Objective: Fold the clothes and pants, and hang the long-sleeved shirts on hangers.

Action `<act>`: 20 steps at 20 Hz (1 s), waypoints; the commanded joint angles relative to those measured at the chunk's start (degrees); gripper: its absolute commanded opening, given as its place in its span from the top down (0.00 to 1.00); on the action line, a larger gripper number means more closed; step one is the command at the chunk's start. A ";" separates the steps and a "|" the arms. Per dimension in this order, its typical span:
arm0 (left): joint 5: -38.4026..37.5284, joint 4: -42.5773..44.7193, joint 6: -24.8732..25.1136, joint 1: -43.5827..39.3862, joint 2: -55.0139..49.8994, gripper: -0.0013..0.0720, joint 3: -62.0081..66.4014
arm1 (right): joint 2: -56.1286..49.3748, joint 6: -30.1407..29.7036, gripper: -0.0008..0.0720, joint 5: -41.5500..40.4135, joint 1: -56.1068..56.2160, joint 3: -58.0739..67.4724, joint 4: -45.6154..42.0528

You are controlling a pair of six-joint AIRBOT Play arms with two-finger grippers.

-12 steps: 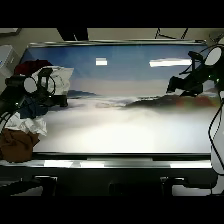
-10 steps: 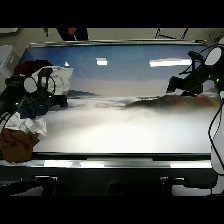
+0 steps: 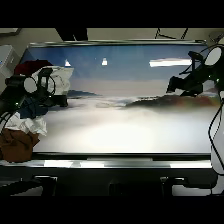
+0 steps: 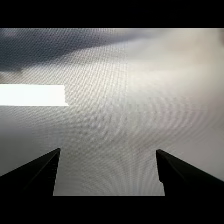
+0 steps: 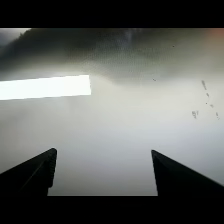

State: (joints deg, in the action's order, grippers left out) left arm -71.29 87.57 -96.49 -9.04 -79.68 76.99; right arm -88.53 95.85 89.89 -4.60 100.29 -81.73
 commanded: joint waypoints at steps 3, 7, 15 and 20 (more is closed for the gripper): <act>0.07 -0.33 -0.17 0.00 0.02 0.02 -0.02 | -0.02 -0.02 0.03 -6.08 0.04 0.07 0.26; 10.49 -2.56 -6.32 0.00 -0.63 0.02 -0.20 | -0.04 -0.33 0.03 -9.51 0.04 0.09 0.04; 28.06 -8.00 -31.21 13.29 -13.73 0.02 8.79 | -0.17 -0.33 0.04 -19.82 0.04 0.09 0.07; 21.81 -18.64 -32.96 22.86 -21.64 0.02 9.09 | -0.76 -0.35 0.04 -18.36 0.04 0.09 0.24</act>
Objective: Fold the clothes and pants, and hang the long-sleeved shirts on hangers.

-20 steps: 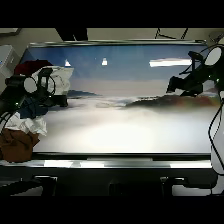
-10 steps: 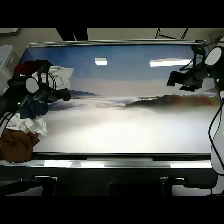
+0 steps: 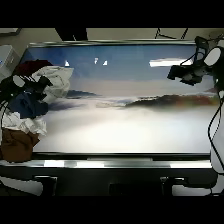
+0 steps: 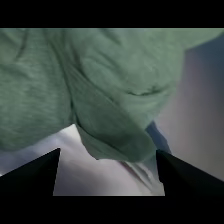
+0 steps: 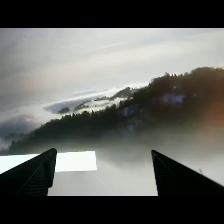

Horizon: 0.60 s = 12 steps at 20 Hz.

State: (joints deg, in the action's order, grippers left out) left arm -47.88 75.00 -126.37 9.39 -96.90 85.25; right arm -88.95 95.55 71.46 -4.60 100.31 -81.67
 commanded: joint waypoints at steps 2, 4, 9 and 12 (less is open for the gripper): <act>3.37 -8.04 -2.91 3.72 -7.08 0.02 0.85 | -1.01 -0.02 0.04 0.70 0.04 0.07 0.31; 9.29 -11.23 -2.05 2.43 -9.49 0.02 0.87 | -1.68 0.00 0.04 1.05 0.04 0.07 0.74; 23.80 -14.08 0.35 -1.36 -12.41 0.14 0.87 | -1.95 -0.02 0.04 3.06 0.04 0.07 3.50; 21.77 -14.03 0.42 -2.36 -11.78 0.95 0.90 | -1.95 -0.90 0.04 4.20 0.04 0.09 4.09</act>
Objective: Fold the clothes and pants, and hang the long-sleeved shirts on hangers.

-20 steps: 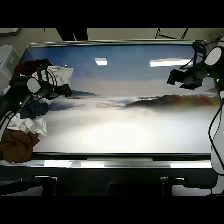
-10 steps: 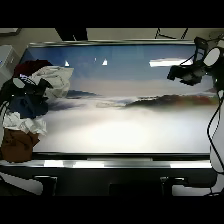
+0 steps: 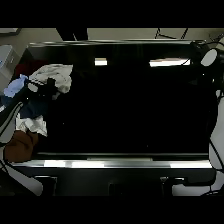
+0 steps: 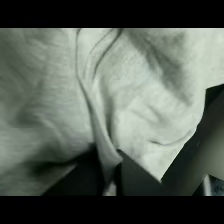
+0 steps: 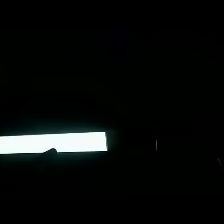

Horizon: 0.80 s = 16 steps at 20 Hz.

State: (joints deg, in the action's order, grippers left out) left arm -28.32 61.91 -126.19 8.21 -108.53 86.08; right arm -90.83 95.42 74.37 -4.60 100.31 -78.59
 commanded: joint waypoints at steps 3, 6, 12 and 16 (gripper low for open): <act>2.84 -0.90 13.57 -3.23 5.86 0.95 0.55 | 0.42 -4.46 0.04 2.08 0.04 0.79 0.57; -1.66 -0.90 34.93 -8.22 19.47 0.95 0.63 | 2.47 -4.83 0.04 1.70 0.04 3.30 -1.14; -15.89 -0.90 42.66 -30.64 39.63 0.95 -4.15 | 12.55 -3.96 0.04 2.45 0.04 3.72 -1.11; -14.69 -0.87 39.63 -49.31 37.92 0.95 -12.76 | 18.08 -3.96 0.04 4.81 0.04 3.72 -1.42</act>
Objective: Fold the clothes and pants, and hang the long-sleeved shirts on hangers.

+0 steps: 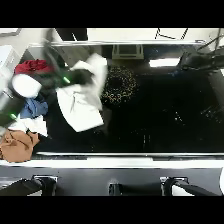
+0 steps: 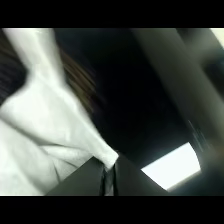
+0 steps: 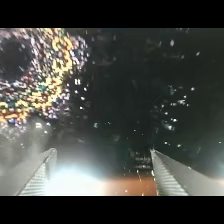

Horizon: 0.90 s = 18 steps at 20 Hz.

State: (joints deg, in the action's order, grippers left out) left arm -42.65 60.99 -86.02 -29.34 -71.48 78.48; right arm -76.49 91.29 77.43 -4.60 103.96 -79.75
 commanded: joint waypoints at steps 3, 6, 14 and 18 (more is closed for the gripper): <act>6.03 -0.07 -10.73 -19.67 -5.44 0.79 -9.55 | 4.76 0.20 0.06 5.05 0.04 0.07 -0.28; -1.36 0.59 -9.84 -18.67 -7.23 0.01 -7.13 | 4.04 0.20 0.05 9.29 0.04 -0.11 -0.42; -35.47 17.55 -8.26 17.55 -4.98 0.01 -5.99 | 1.84 -3.85 0.03 12.33 0.04 -27.87 11.85; -34.03 6.84 -1.97 25.88 -4.92 0.02 -22.21 | 1.84 -8.17 0.03 7.04 0.04 -47.04 22.84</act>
State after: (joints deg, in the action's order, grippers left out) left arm -74.28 73.60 -91.96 -10.13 -76.49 65.04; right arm -74.59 86.15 87.70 -4.60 69.25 -65.17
